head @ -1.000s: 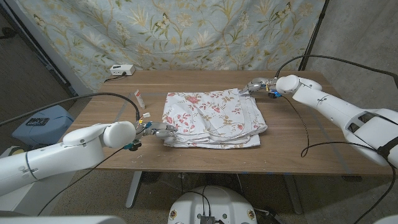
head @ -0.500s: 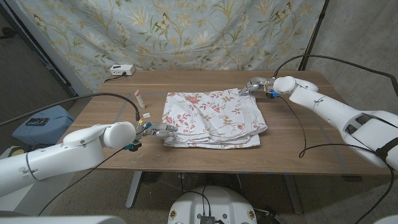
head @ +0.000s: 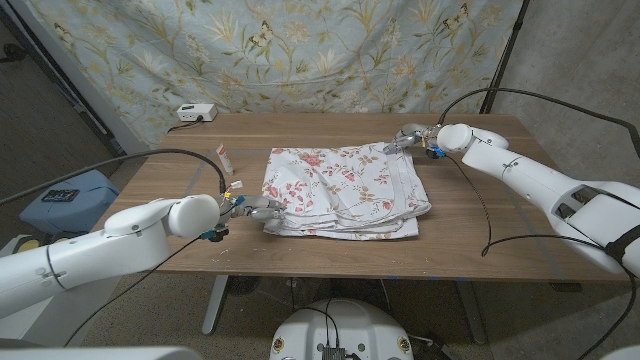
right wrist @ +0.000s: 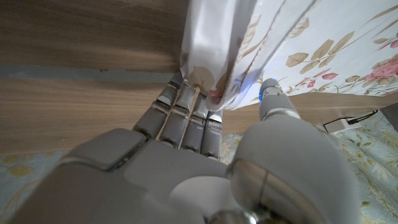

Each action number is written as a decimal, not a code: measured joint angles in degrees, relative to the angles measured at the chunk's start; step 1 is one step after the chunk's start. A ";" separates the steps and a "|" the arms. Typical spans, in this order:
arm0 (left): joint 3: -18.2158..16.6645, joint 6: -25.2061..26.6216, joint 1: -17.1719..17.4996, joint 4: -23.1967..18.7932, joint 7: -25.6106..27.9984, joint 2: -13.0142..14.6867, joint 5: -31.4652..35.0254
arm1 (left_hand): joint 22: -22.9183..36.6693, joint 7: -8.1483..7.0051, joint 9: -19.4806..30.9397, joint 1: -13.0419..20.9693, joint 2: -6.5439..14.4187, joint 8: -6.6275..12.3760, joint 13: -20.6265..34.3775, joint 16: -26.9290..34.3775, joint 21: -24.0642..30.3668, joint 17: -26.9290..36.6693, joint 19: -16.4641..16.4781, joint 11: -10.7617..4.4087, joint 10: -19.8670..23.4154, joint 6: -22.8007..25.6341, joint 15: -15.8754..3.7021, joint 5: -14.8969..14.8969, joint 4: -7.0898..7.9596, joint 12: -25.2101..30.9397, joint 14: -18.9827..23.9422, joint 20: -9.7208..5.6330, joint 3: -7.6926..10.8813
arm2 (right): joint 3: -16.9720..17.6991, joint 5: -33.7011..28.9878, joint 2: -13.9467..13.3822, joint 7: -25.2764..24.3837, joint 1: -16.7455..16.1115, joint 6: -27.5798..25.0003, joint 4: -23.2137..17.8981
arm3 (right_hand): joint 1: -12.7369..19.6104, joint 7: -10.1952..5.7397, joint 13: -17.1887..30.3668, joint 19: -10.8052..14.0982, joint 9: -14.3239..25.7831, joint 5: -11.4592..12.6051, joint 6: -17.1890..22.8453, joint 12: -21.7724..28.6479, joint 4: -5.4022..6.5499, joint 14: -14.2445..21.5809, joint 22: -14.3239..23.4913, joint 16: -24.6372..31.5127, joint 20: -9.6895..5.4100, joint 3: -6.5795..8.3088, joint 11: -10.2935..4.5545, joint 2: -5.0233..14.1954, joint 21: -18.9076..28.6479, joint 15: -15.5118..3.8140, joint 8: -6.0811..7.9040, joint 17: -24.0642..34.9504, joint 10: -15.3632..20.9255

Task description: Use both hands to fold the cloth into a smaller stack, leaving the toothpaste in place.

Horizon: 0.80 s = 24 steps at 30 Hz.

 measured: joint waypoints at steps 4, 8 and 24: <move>0.31 0.00 -0.31 0.19 -0.39 -0.34 0.38 | 0.01 0.00 0.00 0.00 0.00 0.00 0.00 0.00 0.00 0.00 0.06 0.00 0.00 0.00 0.00 0.00 0.00 0.00 0.00 -0.07 0.00 | 0.03 -0.25 -0.33 0.04 -0.16 -0.89 -1.39 | 0.89 -0.09 0.72 0.81 0.27 0.22 0.75 0.85 -0.22 1.01 -0.22 0.29 0.00 0.22 -0.59 0.16 0.12 -0.54 0.36 0.13 0.61; 0.62 0.00 -0.62 0.39 -0.70 -0.73 0.73 | 0.01 0.00 0.00 0.00 0.00 0.00 -0.02 0.00 0.00 -0.02 0.06 0.00 -0.01 0.00 0.01 -0.23 0.00 -0.01 -0.01 -0.07 0.00 | 0.10 -0.62 -0.72 0.05 -0.26 -2.08 -3.10 | 1.86 -0.35 1.40 1.63 0.51 0.22 1.94 1.85 -0.07 2.27 -0.29 0.76 -0.41 0.43 -0.80 0.52 0.12 -0.61 0.96 0.62 1.83; 0.95 -0.07 -0.77 0.77 -0.91 -1.29 1.13 | 0.03 0.00 -0.01 0.00 0.00 0.00 0.02 -0.03 0.00 0.07 0.05 0.01 -0.01 0.00 0.01 -0.23 0.00 -0.14 -0.02 -0.07 0.00 | 0.60 -2.25 -1.80 -0.26 -0.87 -7.19 -9.83 | 13.74 -3.42 -0.52 9.84 1.68 0.22 13.24 5.13 -0.61 13.23 -0.13 3.14 -4.31 3.53 -4.99 1.89 3.62 -3.56 6.56 3.69 13.84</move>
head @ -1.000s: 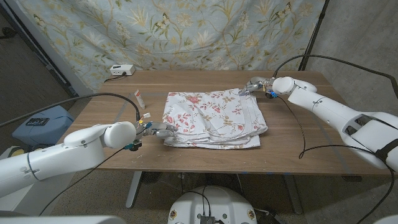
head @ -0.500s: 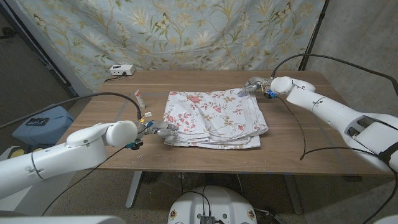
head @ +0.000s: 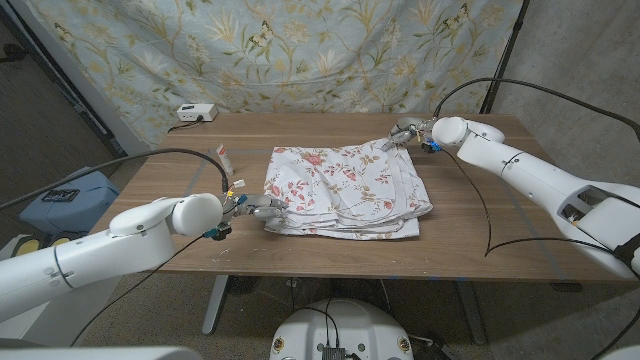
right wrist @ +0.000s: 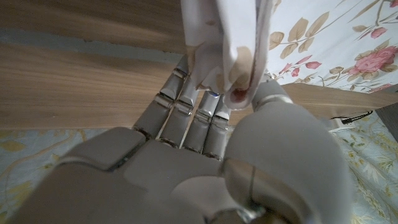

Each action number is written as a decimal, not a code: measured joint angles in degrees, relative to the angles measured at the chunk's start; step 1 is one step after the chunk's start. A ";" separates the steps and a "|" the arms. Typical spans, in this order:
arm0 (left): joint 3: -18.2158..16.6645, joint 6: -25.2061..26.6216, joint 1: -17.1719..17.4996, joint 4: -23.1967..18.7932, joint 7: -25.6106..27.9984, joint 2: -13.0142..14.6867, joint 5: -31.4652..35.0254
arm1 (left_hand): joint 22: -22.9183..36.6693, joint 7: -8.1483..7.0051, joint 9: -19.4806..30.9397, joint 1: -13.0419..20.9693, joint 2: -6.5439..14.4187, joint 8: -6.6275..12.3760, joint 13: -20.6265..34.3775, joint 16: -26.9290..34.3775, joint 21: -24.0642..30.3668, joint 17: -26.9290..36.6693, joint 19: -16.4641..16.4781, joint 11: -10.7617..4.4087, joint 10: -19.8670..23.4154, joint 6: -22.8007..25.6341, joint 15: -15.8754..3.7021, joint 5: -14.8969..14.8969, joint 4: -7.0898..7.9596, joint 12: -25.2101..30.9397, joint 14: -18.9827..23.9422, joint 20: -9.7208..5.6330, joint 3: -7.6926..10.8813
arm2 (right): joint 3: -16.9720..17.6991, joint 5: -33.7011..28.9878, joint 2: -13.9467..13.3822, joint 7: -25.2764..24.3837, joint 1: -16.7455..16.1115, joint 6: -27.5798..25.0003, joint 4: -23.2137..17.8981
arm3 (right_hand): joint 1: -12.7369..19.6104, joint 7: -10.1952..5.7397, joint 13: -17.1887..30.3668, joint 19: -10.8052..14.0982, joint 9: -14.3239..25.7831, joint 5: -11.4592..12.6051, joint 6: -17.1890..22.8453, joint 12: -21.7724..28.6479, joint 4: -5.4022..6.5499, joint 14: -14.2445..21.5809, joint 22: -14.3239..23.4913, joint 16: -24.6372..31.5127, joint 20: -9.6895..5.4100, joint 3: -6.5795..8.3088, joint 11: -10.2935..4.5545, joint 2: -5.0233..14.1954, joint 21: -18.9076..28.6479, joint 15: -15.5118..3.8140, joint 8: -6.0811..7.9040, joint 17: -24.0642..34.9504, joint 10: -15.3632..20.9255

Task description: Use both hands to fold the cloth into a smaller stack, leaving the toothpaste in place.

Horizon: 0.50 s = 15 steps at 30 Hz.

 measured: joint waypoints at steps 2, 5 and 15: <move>-0.06 -0.07 0.13 0.02 0.11 0.02 -0.04 | 0.00 0.00 0.00 0.00 0.00 0.00 0.00 0.00 0.00 0.14 0.00 0.00 0.00 0.00 0.00 0.00 0.00 0.00 0.00 0.00 0.00 | 0.07 -0.14 -0.02 -0.19 -0.15 -0.47 -0.54 | 1.40 -0.43 -0.45 0.72 -0.18 -0.25 1.19 0.30 -0.03 1.44 0.00 0.22 -0.33 0.29 -0.32 0.15 0.27 -0.42 0.65 0.43 1.51; -0.16 -0.10 0.35 0.02 0.22 0.11 -0.11 | 0.00 0.00 -0.01 0.00 0.00 0.00 -0.02 -0.12 -0.01 0.17 0.00 0.00 0.00 0.00 0.00 0.00 0.00 -0.08 0.00 0.00 0.00 | 0.12 -0.30 -0.02 -0.60 -0.30 -1.17 -0.91 | 3.34 -0.83 -0.86 1.74 -0.39 -0.47 2.66 0.30 -0.04 3.01 0.27 0.22 -0.51 0.59 -1.03 0.23 0.84 -1.17 1.42 0.92 2.85; -0.34 -0.39 0.69 0.05 0.64 0.27 -0.62 | 0.00 0.01 -0.08 -0.22 -0.22 -0.30 -0.10 -0.19 -0.02 0.16 0.12 0.00 -0.01 -0.01 0.01 0.00 -0.24 -0.28 -0.01 0.12 0.24 | 0.37 -0.40 0.08 -1.31 -1.20 -3.62 -3.49 | 5.57 -0.80 -2.17 3.26 -0.67 -0.67 4.66 0.31 0.07 5.71 0.26 0.18 -1.21 0.68 -1.32 0.53 2.10 -2.45 2.48 1.78 4.57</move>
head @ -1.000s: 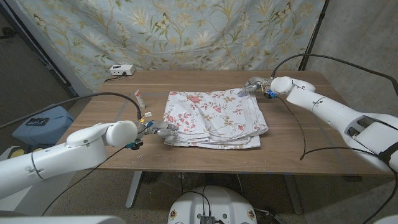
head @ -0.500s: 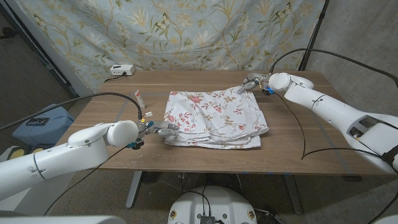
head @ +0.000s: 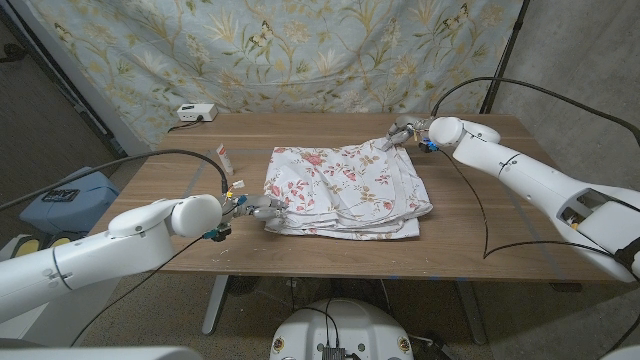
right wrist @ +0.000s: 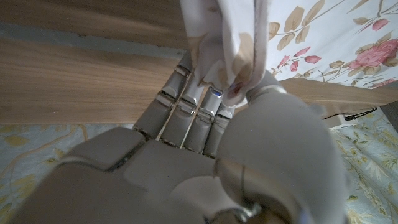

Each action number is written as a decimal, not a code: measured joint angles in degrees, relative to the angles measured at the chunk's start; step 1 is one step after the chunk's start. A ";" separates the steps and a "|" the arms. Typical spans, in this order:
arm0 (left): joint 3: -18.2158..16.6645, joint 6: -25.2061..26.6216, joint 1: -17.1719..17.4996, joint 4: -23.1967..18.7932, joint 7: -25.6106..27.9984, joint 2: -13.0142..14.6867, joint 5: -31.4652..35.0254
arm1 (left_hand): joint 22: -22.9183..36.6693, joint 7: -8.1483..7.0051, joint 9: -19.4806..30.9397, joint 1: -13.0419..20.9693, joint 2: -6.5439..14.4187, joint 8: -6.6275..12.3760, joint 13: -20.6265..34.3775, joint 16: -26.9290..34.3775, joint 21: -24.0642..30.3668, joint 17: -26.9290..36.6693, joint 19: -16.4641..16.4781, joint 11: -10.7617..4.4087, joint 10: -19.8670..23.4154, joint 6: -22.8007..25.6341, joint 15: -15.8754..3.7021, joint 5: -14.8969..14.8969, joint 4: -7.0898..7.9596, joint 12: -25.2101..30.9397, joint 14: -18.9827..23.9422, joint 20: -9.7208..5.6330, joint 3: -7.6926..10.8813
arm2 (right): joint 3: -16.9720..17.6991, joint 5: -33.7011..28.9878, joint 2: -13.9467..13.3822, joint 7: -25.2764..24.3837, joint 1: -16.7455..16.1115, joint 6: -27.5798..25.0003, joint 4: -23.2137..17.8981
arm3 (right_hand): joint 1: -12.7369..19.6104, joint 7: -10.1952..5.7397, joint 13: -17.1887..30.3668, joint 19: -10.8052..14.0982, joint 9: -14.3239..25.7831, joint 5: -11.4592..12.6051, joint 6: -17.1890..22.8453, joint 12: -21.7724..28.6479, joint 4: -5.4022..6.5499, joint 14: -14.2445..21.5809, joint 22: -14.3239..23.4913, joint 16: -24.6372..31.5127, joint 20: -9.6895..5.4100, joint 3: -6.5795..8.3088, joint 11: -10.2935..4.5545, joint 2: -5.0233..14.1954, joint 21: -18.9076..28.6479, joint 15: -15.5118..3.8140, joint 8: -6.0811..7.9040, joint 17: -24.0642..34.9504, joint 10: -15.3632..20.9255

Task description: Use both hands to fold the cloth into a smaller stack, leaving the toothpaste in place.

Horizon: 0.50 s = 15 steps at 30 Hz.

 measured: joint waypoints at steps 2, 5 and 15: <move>0.00 -0.05 0.01 0.02 0.01 0.01 -0.02 | 0.00 0.00 0.00 0.00 0.00 -0.01 0.01 0.00 0.00 -0.04 0.00 0.00 0.00 0.00 0.00 0.00 -0.11 0.00 0.00 0.00 -0.11 | 0.03 -0.01 0.00 -0.07 -0.10 -0.49 -0.44 | 0.44 0.11 -0.26 0.20 -0.12 0.00 0.29 0.00 0.03 0.26 0.00 -0.21 0.18 -0.03 -0.08 -0.30 0.28 0.01 0.23 0.10 0.14; 0.00 -0.13 0.01 0.06 0.01 0.01 -0.02 | 0.00 0.00 -0.01 0.00 0.00 -0.01 0.03 0.00 0.00 -0.16 0.00 0.00 0.00 0.00 -0.03 0.00 -0.16 -0.01 0.03 0.00 -0.16 | 0.09 -0.01 -0.04 -0.08 -0.25 -1.48 -1.46 | 0.61 0.12 -0.53 0.20 -0.17 -0.01 0.32 -0.30 0.25 0.83 0.00 -0.43 0.18 -0.25 0.07 -0.15 0.43 -0.21 0.27 0.06 0.53; 0.20 -0.47 -0.18 0.33 -0.01 -0.20 0.12 | -0.02 0.00 0.01 0.10 -0.10 -0.02 0.09 -0.04 -0.05 -0.28 -0.01 0.00 0.00 0.00 -0.33 0.00 -0.38 -0.05 0.33 -0.01 0.06 | 0.13 -0.03 -0.25 0.44 -0.36 -5.02 -4.55 | 1.29 0.41 -0.78 1.02 -0.40 -0.04 0.61 -0.46 0.48 1.77 0.27 -1.06 -0.20 -0.50 0.20 -0.07 1.09 -0.74 0.27 0.38 1.02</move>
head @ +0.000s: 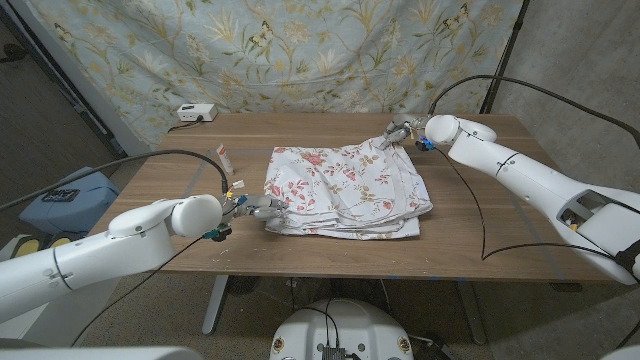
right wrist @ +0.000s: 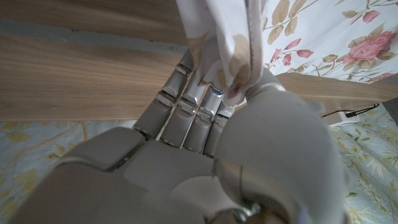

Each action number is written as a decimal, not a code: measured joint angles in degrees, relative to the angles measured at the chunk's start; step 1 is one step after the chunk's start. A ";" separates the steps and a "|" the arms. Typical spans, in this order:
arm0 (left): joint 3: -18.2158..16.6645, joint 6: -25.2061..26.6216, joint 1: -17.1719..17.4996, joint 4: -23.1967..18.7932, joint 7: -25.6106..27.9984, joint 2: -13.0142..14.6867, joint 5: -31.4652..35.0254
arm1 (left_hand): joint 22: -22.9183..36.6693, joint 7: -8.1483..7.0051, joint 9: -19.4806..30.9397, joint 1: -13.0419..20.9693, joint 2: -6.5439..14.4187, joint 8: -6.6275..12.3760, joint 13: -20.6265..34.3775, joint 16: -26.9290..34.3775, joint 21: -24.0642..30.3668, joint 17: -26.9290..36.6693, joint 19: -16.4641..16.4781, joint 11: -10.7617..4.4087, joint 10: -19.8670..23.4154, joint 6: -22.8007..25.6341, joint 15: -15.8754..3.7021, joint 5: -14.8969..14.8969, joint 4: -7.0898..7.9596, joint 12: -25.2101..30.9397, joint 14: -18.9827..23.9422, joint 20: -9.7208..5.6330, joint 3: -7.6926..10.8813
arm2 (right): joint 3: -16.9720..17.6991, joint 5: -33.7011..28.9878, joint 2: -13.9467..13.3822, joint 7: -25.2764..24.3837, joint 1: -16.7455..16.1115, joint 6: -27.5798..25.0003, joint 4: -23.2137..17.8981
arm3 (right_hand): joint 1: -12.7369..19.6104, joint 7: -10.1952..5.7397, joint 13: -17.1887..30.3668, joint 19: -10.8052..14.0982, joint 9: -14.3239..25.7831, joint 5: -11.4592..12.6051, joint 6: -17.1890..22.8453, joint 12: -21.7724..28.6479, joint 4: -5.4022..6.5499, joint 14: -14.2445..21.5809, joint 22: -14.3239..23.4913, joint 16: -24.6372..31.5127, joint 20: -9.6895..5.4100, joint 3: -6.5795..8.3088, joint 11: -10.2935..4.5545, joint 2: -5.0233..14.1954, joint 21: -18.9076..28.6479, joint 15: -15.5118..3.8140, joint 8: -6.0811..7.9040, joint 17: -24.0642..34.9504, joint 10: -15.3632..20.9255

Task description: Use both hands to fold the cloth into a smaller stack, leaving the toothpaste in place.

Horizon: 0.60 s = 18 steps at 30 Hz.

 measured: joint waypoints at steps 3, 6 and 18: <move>0.01 -0.12 -0.03 0.13 -0.03 -0.06 0.08 | 0.00 0.00 0.04 0.13 -0.13 0.00 0.00 0.00 0.00 0.03 0.00 0.00 0.00 0.00 0.00 0.00 -0.01 0.00 0.00 0.00 0.01 | -0.18 -0.16 -0.01 0.29 0.00 -1.60 -1.19 | 0.60 0.00 0.16 0.00 -0.08 -0.01 -0.01 0.00 0.00 0.34 0.00 -0.03 0.00 0.00 0.01 -0.01 0.31 -0.34 0.00 0.00 0.01; 0.02 -0.43 -0.05 0.33 -0.04 -0.13 0.13 | 0.00 0.00 0.07 0.13 -0.13 0.00 0.00 0.00 0.00 0.06 0.00 0.00 0.00 0.00 0.00 0.00 -0.01 -0.01 0.00 0.00 0.01 | -0.44 -0.39 0.04 0.44 0.12 -3.04 -2.30 | 0.75 0.01 0.07 0.42 -0.13 -0.04 -0.02 -0.26 0.16 0.73 0.00 -0.05 -0.01 -0.16 0.11 0.14 0.52 -0.36 0.31 0.12 0.10; 0.11 -1.50 -0.46 1.17 -0.17 -0.62 0.49 | 0.00 0.01 0.03 0.13 -0.13 -0.01 0.02 0.00 -0.01 0.11 0.53 0.00 0.00 0.48 0.00 0.00 -0.66 -0.11 0.00 -0.10 -0.16 | -1.75 -1.42 0.08 2.09 1.15 -9.26 -6.94 | 1.65 0.85 -0.12 0.82 -0.41 0.06 0.37 -0.40 0.16 1.33 -0.01 -0.89 -0.41 -0.17 0.56 -0.01 1.16 -0.71 0.37 0.37 0.50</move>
